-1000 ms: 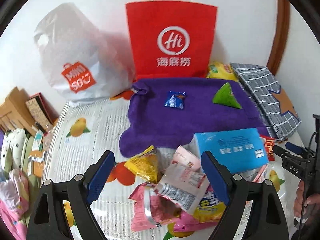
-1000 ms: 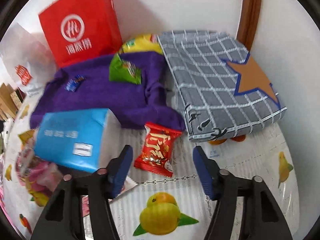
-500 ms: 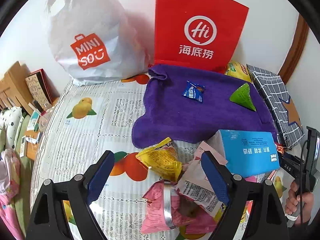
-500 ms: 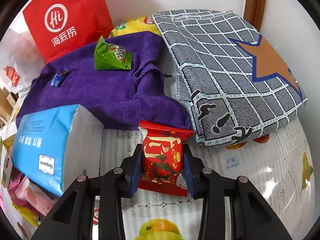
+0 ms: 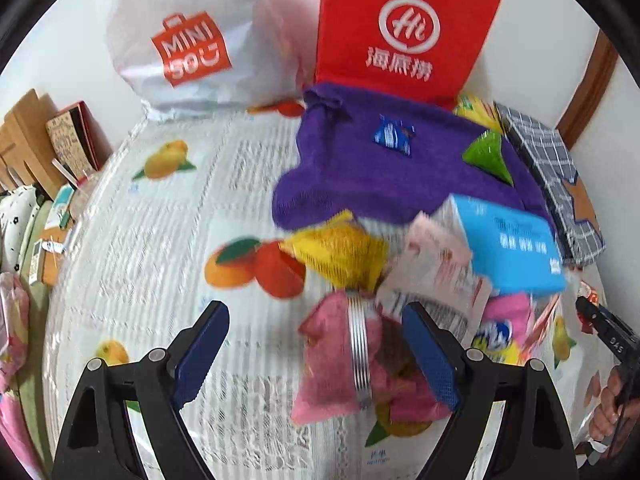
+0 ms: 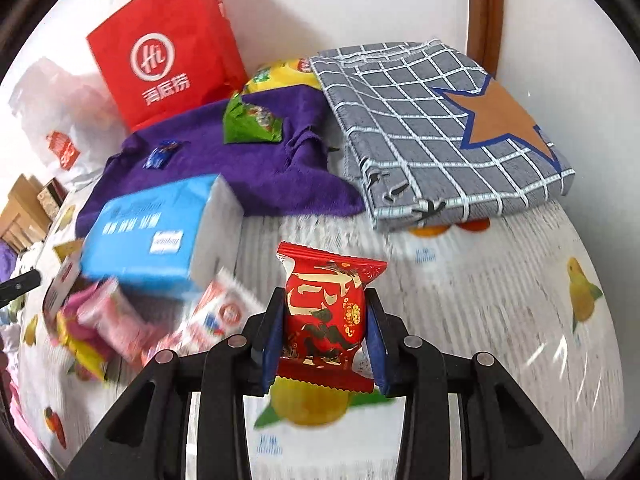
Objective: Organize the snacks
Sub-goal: 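Grasp the red candy packet with the right tool while the left tool grasps a pink wafer pack, then carry the red packet and pink wafer pack over the purple towel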
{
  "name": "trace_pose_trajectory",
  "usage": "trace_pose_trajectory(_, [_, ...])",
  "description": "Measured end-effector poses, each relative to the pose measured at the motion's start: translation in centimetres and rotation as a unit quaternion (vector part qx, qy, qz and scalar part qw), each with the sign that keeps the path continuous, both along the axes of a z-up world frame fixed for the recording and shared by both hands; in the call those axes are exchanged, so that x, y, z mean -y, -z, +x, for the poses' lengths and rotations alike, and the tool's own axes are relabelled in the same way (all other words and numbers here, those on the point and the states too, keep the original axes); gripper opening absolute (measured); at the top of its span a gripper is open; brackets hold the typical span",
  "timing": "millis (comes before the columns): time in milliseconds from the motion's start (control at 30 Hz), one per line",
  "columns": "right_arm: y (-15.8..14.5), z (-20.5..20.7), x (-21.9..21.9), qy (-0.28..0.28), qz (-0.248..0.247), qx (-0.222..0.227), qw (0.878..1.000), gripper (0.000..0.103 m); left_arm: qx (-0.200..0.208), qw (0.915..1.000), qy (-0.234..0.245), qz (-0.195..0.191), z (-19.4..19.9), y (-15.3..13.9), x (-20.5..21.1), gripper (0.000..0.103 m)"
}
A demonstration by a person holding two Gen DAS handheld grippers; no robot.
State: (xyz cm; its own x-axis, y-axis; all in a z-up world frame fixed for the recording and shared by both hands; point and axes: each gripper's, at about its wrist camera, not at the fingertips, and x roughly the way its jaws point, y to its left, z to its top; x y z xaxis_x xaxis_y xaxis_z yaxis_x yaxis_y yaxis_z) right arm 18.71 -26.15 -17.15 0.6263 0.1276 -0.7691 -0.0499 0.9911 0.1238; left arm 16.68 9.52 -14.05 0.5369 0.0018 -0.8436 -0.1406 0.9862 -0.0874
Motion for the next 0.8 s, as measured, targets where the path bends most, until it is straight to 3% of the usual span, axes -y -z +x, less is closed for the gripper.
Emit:
trace_pose_trajectory(200, [1.0,-2.1,-0.1,-0.001,-0.008,-0.011,1.0,0.037,-0.013,0.9998,0.011,-0.003,-0.2,1.8,0.8,0.086])
trace_pose_trajectory(300, [1.4,-2.8,0.0,0.0,-0.008,-0.015,1.0,0.037,-0.023,0.9996,0.013,0.003,0.3,2.5,1.3,0.08])
trace_pose_trajectory(400, [2.0,-3.2,-0.2,-0.001,0.0,-0.023,1.0,0.037,-0.033,0.9993,0.019,0.007,0.6,3.2,1.6,0.067])
trace_pose_trajectory(467, [2.5,-3.4,-0.6,-0.005,0.005,-0.03,1.0,0.037,-0.04,0.9989,0.023,0.002,0.9,3.5,1.7,0.049])
trace_pose_trajectory(500, [2.7,-3.5,-0.8,-0.006,0.004,-0.031,0.999,0.037,-0.041,0.9988,0.026,-0.005,0.9,3.6,1.6,0.045])
trace_pose_trajectory(800, [2.0,-4.6,-1.8,-0.006,0.001,-0.027,1.0,0.037,-0.025,0.9992,0.028,-0.011,-0.5,2.4,0.6,0.042])
